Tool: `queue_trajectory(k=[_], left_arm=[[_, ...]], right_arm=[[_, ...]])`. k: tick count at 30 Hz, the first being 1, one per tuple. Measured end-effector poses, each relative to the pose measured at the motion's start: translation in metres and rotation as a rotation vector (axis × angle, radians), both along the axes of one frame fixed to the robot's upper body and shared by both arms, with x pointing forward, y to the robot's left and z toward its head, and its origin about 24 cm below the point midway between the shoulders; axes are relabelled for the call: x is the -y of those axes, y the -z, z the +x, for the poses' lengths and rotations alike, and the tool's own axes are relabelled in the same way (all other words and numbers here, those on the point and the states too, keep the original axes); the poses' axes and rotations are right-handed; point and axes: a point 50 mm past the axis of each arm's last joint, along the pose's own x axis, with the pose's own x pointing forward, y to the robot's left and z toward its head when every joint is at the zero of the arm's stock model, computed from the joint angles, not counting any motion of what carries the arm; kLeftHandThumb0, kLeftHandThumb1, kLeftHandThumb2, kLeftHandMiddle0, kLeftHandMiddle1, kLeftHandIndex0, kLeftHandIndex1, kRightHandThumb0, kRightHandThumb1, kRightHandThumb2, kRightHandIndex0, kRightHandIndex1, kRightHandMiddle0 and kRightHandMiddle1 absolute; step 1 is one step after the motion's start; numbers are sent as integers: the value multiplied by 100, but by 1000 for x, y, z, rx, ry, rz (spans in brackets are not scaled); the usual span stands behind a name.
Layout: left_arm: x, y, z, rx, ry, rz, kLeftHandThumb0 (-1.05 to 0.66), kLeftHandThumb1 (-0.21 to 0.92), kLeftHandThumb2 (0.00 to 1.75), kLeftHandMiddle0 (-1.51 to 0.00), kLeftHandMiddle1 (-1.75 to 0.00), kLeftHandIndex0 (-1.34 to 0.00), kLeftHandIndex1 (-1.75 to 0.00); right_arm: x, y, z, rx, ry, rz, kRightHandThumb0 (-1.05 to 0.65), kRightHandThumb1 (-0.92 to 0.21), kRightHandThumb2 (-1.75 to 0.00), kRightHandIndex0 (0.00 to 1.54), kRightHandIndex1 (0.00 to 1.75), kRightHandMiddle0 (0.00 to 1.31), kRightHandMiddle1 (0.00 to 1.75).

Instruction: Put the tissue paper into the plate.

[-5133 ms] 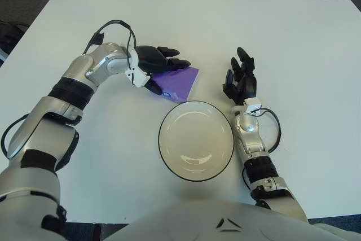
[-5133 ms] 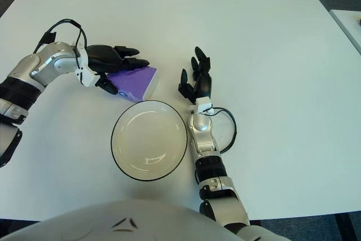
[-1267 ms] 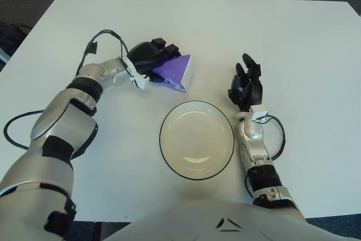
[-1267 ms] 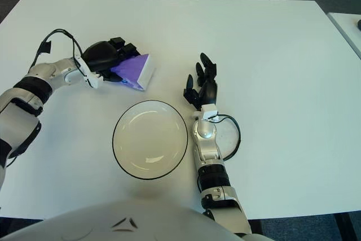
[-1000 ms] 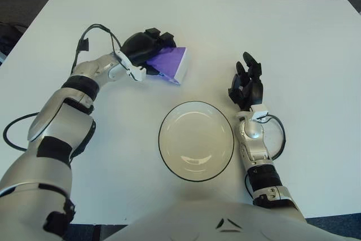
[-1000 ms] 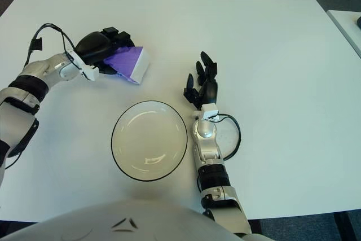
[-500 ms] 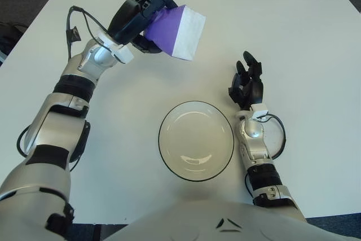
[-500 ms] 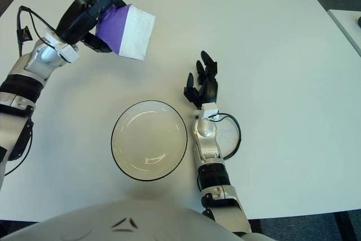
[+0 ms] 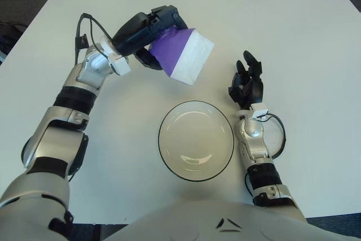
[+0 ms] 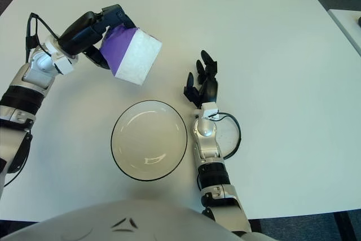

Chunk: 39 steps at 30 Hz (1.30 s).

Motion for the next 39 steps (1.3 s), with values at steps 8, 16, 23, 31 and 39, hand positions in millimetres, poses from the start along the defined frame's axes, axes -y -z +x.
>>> queue_trajectory(k=[8, 16, 23, 31, 39], left_arm=[[8, -6, -17, -15, 134, -2, 0, 7, 157, -82, -167, -57, -175], [15, 0, -34, -120, 276, 17, 0, 8, 157, -81, -167, -56, -175], [17, 2, -39, -174, 349, 95, 0, 9, 156, -81, -167, -56, -175], [22, 1, -48, -129, 413, 191, 0, 11, 154, -79, -167, -54, -175], [27, 3, -56, -64, 471, 287, 0, 14, 150, -76, -168, -51, -175]], right_arm=[[0, 0, 1, -1, -3, 0, -66, -92, -66, 30, 0, 0, 50], [-1, 0, 3, -3, -7, 1, -67, -92, -68, 30, 0, 0, 51], [-1, 0, 4, -3, -6, 2, -67, -92, -68, 30, 0, 0, 51], [-1, 0, 6, -5, -4, 3, -67, -92, -68, 31, 0, 0, 51], [-1, -1, 8, -6, -5, 2, -67, -92, -69, 30, 0, 0, 52]])
